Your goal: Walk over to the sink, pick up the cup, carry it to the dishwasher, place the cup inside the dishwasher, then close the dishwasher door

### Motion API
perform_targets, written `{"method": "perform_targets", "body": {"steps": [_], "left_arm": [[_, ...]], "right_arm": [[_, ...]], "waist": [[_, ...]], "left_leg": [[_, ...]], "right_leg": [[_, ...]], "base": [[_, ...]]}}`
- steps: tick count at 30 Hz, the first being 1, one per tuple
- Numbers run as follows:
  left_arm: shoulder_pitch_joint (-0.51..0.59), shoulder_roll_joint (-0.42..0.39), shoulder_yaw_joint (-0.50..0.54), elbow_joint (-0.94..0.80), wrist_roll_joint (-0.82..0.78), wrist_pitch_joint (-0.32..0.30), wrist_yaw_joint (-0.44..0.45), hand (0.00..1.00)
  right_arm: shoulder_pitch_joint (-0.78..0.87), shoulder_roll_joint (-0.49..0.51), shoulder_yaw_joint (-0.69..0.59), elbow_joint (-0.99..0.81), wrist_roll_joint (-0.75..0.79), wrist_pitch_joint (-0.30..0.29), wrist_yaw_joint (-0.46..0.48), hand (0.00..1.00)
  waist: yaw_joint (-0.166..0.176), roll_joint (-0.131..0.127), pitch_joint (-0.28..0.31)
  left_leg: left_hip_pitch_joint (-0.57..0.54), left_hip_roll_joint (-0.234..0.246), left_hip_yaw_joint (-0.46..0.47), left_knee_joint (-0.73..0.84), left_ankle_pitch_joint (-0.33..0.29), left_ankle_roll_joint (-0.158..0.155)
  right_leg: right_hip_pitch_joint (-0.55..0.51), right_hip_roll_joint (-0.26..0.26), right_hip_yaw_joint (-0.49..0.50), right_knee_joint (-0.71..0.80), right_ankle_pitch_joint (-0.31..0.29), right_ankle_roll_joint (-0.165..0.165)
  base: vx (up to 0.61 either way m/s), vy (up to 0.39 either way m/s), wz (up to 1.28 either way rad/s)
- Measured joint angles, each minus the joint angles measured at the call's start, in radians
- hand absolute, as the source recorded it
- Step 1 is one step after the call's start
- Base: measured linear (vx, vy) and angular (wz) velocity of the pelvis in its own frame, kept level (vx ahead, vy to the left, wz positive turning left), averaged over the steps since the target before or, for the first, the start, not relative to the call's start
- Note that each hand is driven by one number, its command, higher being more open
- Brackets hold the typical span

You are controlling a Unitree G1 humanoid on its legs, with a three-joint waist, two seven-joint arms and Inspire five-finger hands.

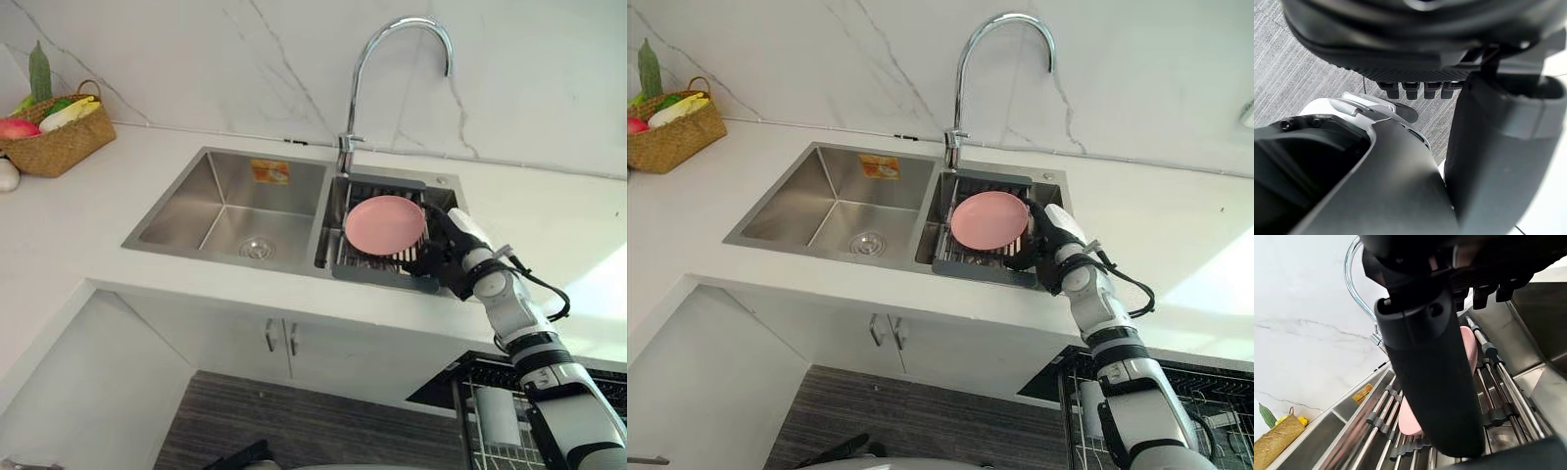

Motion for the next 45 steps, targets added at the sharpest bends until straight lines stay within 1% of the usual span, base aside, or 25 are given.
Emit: {"method": "perform_targets", "body": {"steps": [6, 9, 11, 19, 24, 26, 30, 31, 33, 41, 45], "left_arm": [[0.000, -0.003, 0.000, -0.005, 0.005, -0.012, 0.003, 1.00], [0.000, -0.003, -0.004, -0.011, 0.006, -0.019, 0.003, 1.00], [0.000, -0.001, -0.011, -0.017, 0.006, -0.028, 0.003, 1.00], [0.000, -0.001, -0.012, -0.028, 0.006, -0.028, 0.001, 1.00], [0.000, 0.000, -0.012, -0.030, 0.006, -0.028, -0.002, 1.00], [0.000, 0.000, -0.012, -0.030, 0.006, -0.028, -0.004, 1.00], [0.000, 0.001, -0.012, -0.037, 0.011, -0.037, -0.010, 1.00], [0.000, 0.001, -0.012, -0.038, 0.017, -0.039, -0.010, 1.00], [-0.001, 0.001, -0.012, -0.052, 0.034, -0.042, -0.010, 1.00], [-0.001, -0.001, -0.014, -0.056, 0.034, -0.048, -0.010, 1.00], [-0.001, 0.002, -0.021, -0.056, 0.035, -0.049, -0.010, 1.00]], "right_arm": [[-0.012, 0.007, 0.003, 0.036, -0.082, -0.007, -0.046, 1.00], [-0.021, 0.008, 0.008, 0.047, -0.098, -0.007, -0.048, 1.00], [-0.043, 0.010, 0.041, 0.072, -0.130, -0.010, -0.051, 1.00], [-0.073, 0.015, 0.095, 0.118, -0.205, -0.042, -0.052, 1.00], [-0.079, 0.015, 0.123, 0.126, -0.221, -0.046, -0.071, 1.00], [-0.088, 0.016, 0.134, 0.143, -0.248, -0.055, -0.089, 1.00], [-0.102, 0.017, 0.154, 0.160, -0.356, -0.108, -0.217, 1.00], [-0.105, 0.017, 0.158, 0.160, -0.363, -0.114, -0.229, 1.00], [-0.110, 0.017, 0.159, 0.160, -0.397, -0.137, -0.281, 1.00], [-0.118, 0.027, 0.200, 0.198, -0.468, -0.146, -0.378, 1.00], [-0.118, 0.032, 0.213, 0.216, -0.476, -0.139, -0.381, 1.00]], "waist": [[0.003, 0.000, 0.008], [0.006, 0.000, 0.015], [0.007, -0.001, 0.025], [0.025, -0.003, 0.031], [0.036, -0.004, 0.032], [0.037, -0.005, 0.034], [0.043, -0.008, 0.049], [0.044, -0.008, 0.050], [0.052, -0.008, 0.056], [0.064, -0.009, 0.058], [0.064, -0.009, 0.058]], "left_leg": [[-0.001, -0.006, -0.012, 0.000, 0.003, 0.004], [-0.001, -0.009, -0.016, 0.000, 0.004, 0.005], [-0.001, -0.010, -0.018, 0.000, 0.005, 0.006], [-0.003, -0.018, -0.027, 0.000, 0.005, 0.007], [-0.007, -0.024, -0.038, 0.000, 0.008, 0.012], [-0.009, -0.025, -0.042, 0.000, 0.010, 0.014], [-0.010, -0.027, -0.045, 0.000, 0.011, 0.016], [-0.010, -0.027, -0.045, 0.000, 0.011, 0.016], [-0.011, -0.028, -0.047, 0.000, 0.011, 0.016], [-0.020, -0.035, -0.064, 0.000, 0.013, 0.018], [-0.019, -0.040, -0.068, 0.000, 0.014, 0.019]], "right_leg": [[0.007, -0.004, -0.012, 0.000, 0.000, 0.001], [0.009, -0.007, -0.017, 0.000, 0.000, 0.001], [0.011, -0.008, -0.019, 0.000, 0.001, 0.002], [0.014, -0.016, -0.029, 0.000, 0.001, 0.006], [0.017, -0.020, -0.038, 0.000, 0.002, 0.009], [0.017, -0.021, -0.042, 0.000, 0.003, 0.010], [0.018, -0.023, -0.045, 0.000, 0.004, 0.012], [0.018, -0.023, -0.045, 0.000, 0.004, 0.012], [0.018, -0.023, -0.047, 0.000, 0.004, 0.012], [0.022, -0.028, -0.067, 0.000, 0.002, 0.015], [0.025, -0.033, -0.071, 0.000, 0.003, 0.018]], "base": [[-0.01, 0.005, 0.06], [-0.01, 0.008, 0.04], [-0.01, 0.006, 0.04], [0.00, 0.003, 0.03], [-0.01, 0.006, 0.07], [-0.02, 0.007, 0.06], [-0.01, 0.003, 0.02], [0.00, 0.000, 0.00], [0.00, 0.000, 0.00], [0.01, 0.004, 0.06], [-0.01, 0.010, 0.03]]}}
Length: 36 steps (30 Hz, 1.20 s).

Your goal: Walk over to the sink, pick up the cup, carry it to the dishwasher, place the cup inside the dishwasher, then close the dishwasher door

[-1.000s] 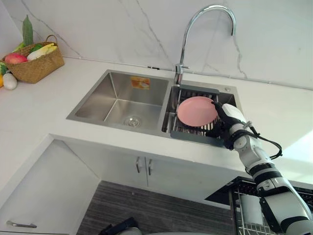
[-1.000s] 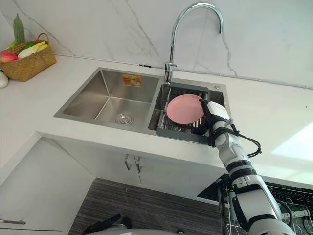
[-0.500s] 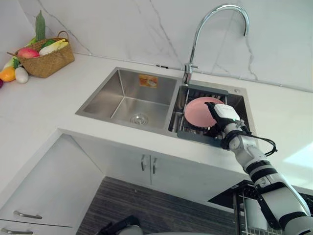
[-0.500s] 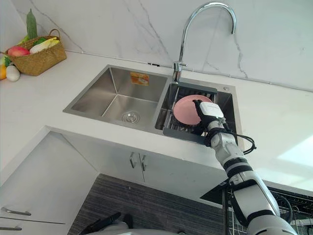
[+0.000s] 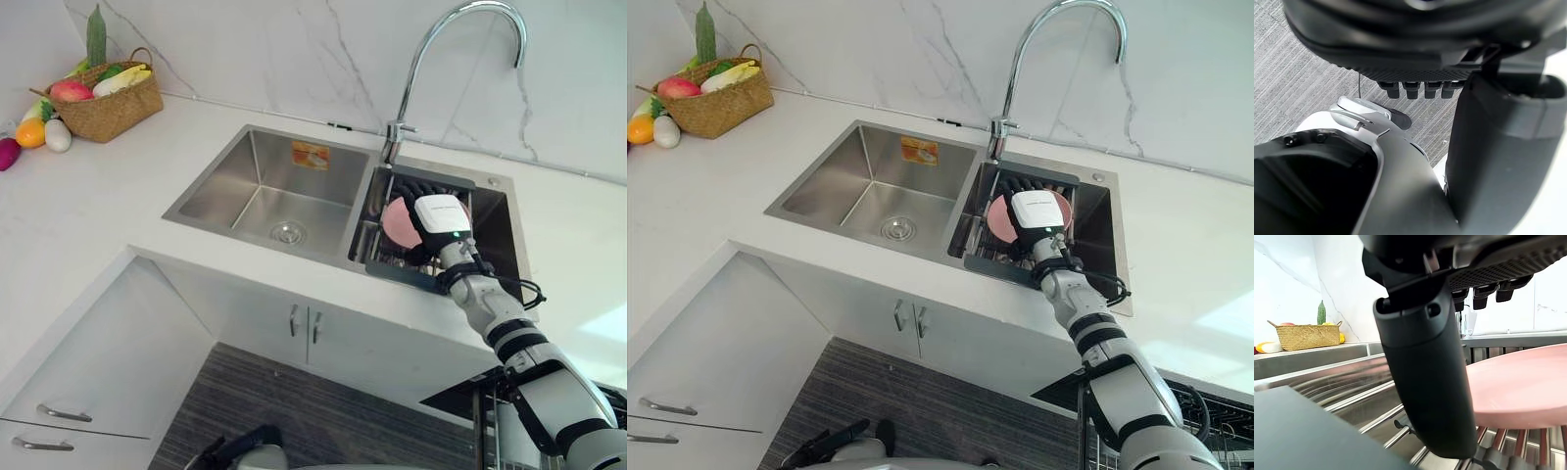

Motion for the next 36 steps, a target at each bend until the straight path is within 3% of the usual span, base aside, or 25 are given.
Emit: {"method": "perform_targets", "body": {"steps": [36], "left_arm": [[-0.025, 0.025, -0.058, 0.002, 0.000, -0.004, -0.006, 1.00]], "right_arm": [[-0.065, 0.013, -0.025, 0.106, 0.012, 0.131, 0.070, 1.00]], "waist": [[0.025, 0.001, 0.020]], "left_leg": [[0.014, -0.011, -0.001, 0.000, 0.001, 0.003]], "right_leg": [[0.010, -0.013, 0.001, 0.008, 0.000, 0.002]], "base": [[0.00, 0.000, 0.00]]}}
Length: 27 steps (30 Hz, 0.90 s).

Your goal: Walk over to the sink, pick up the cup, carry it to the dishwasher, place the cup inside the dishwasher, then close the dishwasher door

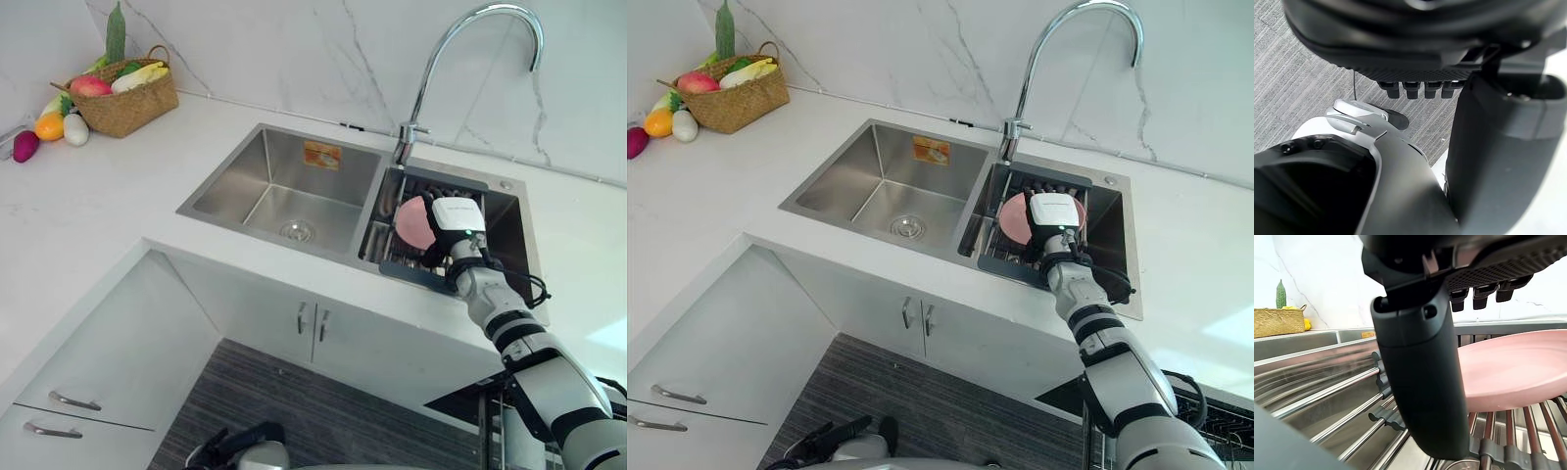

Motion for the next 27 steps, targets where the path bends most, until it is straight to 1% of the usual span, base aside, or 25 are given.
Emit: {"method": "perform_targets", "body": {"steps": [5, 7, 8, 10, 17, 19, 21, 25, 27], "left_arm": [[-0.001, 0.000, 0.000, 0.000, 0.000, 0.000, 0.000, 1.00], [-0.001, 0.000, 0.000, 0.000, 0.000, 0.000, 0.000, 1.00], [-0.001, 0.000, 0.000, 0.000, 0.000, 0.000, 0.000, 1.00], [-0.001, 0.000, 0.000, 0.000, 0.000, 0.000, 0.000, 1.00], [-0.001, 0.000, 0.000, -0.002, 0.000, 0.000, 0.000, 1.00], [-0.001, 0.000, 0.000, -0.002, 0.000, 0.000, 0.000, 1.00], [-0.001, -0.001, 0.000, -0.002, 0.000, 0.000, 0.000, 1.00], [-0.002, -0.004, -0.001, -0.003, 0.000, 0.000, 0.000, 1.00], [-0.002, -0.004, -0.001, -0.004, 0.000, 0.000, 0.000, 1.00]], "right_arm": [[0.000, 0.000, -0.001, 0.001, 0.004, 0.000, -0.013, 1.00], [0.000, 0.000, -0.001, 0.001, 0.028, 0.001, -0.023, 1.00], [0.000, 0.000, -0.002, 0.001, 0.042, 0.003, -0.029, 0.00], [0.000, 0.000, -0.002, 0.001, 0.043, 0.004, -0.033, 0.00], [0.002, -0.003, -0.040, 0.023, 0.081, 0.043, -0.033, 0.00], [0.004, -0.006, -0.038, 0.021, 0.075, 0.035, -0.037, 0.00], [0.009, -0.018, -0.032, -0.008, 0.045, 0.016, -0.068, 0.00], [0.010, -0.024, -0.033, -0.031, 0.042, 0.002, -0.066, 0.00], [0.016, -0.024, -0.033, -0.037, 0.040, -0.016, -0.062, 0.00]], "waist": [[0.000, 0.001, 0.001], [0.000, 0.001, 0.002], [0.000, 0.001, 0.002], [0.000, 0.002, 0.003], [-0.006, 0.003, 0.009], [-0.009, 0.004, 0.009], [-0.008, 0.004, 0.009], [-0.004, 0.004, 0.010], [-0.005, 0.004, 0.010]], "left_leg": [[0.001, 0.000, 0.003, 0.000, -0.001, 0.001], [0.001, 0.000, 0.004, 0.000, -0.001, 0.001], [0.001, 0.000, 0.005, 0.000, -0.001, 0.001], [0.001, 0.000, 0.007, 0.000, -0.001, 0.002], [0.001, -0.001, 0.012, 0.000, -0.005, 0.006], [0.001, -0.001, 0.012, 0.000, -0.005, 0.007], [0.001, -0.001, 0.012, 0.000, -0.005, 0.007], [0.006, -0.001, 0.013, 0.000, -0.005, 0.007], [0.006, -0.002, 0.014, 0.000, -0.005, 0.007]], "right_leg": [[-0.001, -0.001, 0.003, 0.001, 0.000, 0.000], [-0.002, -0.001, 0.004, 0.001, 0.000, 0.000], [-0.003, -0.001, 0.005, 0.001, 0.000, 0.000], [-0.003, -0.001, 0.007, 0.001, 0.000, 0.000], [-0.004, -0.001, 0.012, 0.000, 0.000, 0.001], [-0.005, -0.001, 0.012, 0.000, 0.000, 0.001], [-0.005, -0.001, 0.012, 0.000, 0.000, 0.001], [-0.003, -0.003, 0.012, 0.002, -0.001, 0.002], [-0.004, -0.004, 0.014, 0.004, -0.002, 0.003]], "base": [[0.00, 0.000, 0.00], [0.00, 0.000, 0.00], [0.00, 0.000, 0.00], [0.00, 0.000, 0.00], [0.00, 0.000, 0.00], [0.00, 0.000, 0.00], [0.00, 0.000, 0.00], [0.00, 0.000, 0.00], [0.00, 0.000, 0.00]]}}
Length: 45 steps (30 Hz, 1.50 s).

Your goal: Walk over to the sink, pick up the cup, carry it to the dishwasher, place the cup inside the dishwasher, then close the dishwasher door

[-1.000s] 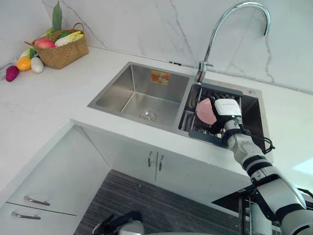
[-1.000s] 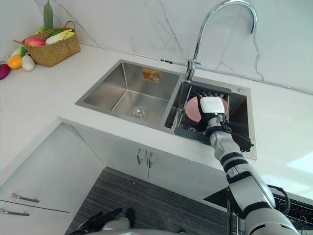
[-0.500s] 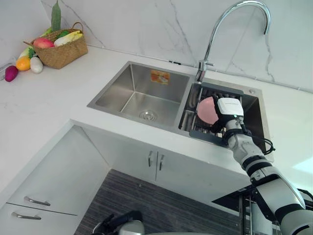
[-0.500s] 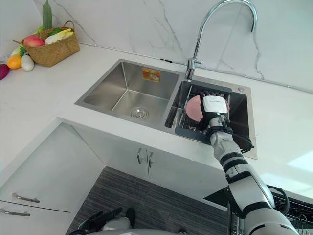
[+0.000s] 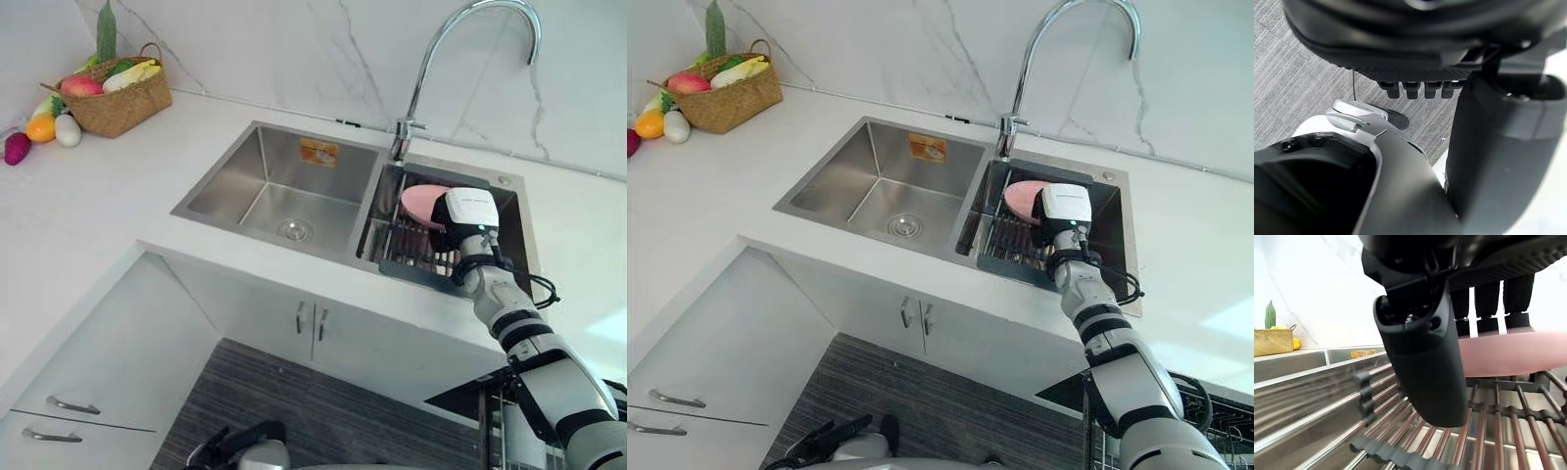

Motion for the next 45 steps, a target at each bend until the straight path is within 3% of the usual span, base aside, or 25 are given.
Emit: {"method": "perform_targets", "body": {"steps": [15, 26, 31, 36, 41, 45], "left_arm": [[0.000, 0.001, -0.001, -0.006, 0.031, 0.000, 0.000, 1.00], [0.002, -0.001, -0.001, -0.008, 0.048, 0.001, 0.001, 1.00], [0.005, -0.003, 0.000, -0.004, 0.050, 0.001, 0.002, 1.00], [0.010, -0.002, 0.001, 0.007, 0.050, 0.003, 0.005, 1.00], [0.014, -0.002, 0.001, 0.035, 0.051, 0.013, 0.004, 1.00], [0.019, 0.004, 0.000, 0.059, 0.051, 0.040, 0.002, 1.00]], "right_arm": [[0.034, -0.035, 0.000, -0.078, 0.038, -0.103, -0.044, 0.00], [0.097, -0.045, -0.078, -0.371, 0.119, -0.160, -0.131, 0.00], [0.164, -0.045, -0.138, -0.485, 0.136, -0.156, -0.139, 0.00], [0.289, -0.045, -0.239, -0.630, 0.210, -0.113, -0.142, 0.00], [0.474, -0.045, -0.426, -0.704, 0.311, -0.049, -0.143, 0.00], [0.599, -0.045, -0.581, -0.709, 0.333, -0.042, -0.129, 0.00]], "waist": [[-0.014, 0.000, 0.000], [-0.037, 0.000, -0.001], [-0.057, 0.000, -0.002], [-0.078, 0.000, -0.017], [-0.119, -0.001, -0.044], [-0.166, -0.009, -0.050]], "left_leg": [[-0.001, 0.000, 0.014, 0.000, -0.004, 0.003], [0.002, 0.003, 0.044, 0.004, -0.006, 0.004], [0.008, 0.005, 0.065, 0.001, -0.007, 0.005], [0.010, 0.014, 0.109, 0.001, -0.012, 0.005], [0.030, 0.020, 0.182, 0.005, -0.028, 0.002], [0.053, 0.015, 0.256, 0.006, -0.043, 0.001]], "right_leg": [[-0.010, 0.000, 0.017, 0.001, 0.000, 0.001], [-0.029, 0.003, 0.050, 0.003, 0.007, 0.001], [-0.036, 0.005, 0.074, 0.003, 0.014, -0.001], [-0.063, 0.011, 0.120, 0.005, 0.020, -0.007], [-0.098, 0.016, 0.201, 0.020, 0.028, -0.008], [-0.135, 0.018, 0.276, 0.047, 0.029, -0.008]], "base": [[0.00, 0.000, -0.02], [0.00, 0.006, -0.08], [-0.01, 0.008, -0.13], [-0.01, 0.006, -0.26], [0.02, 0.013, -0.43], [0.00, 0.038, -0.60]]}}
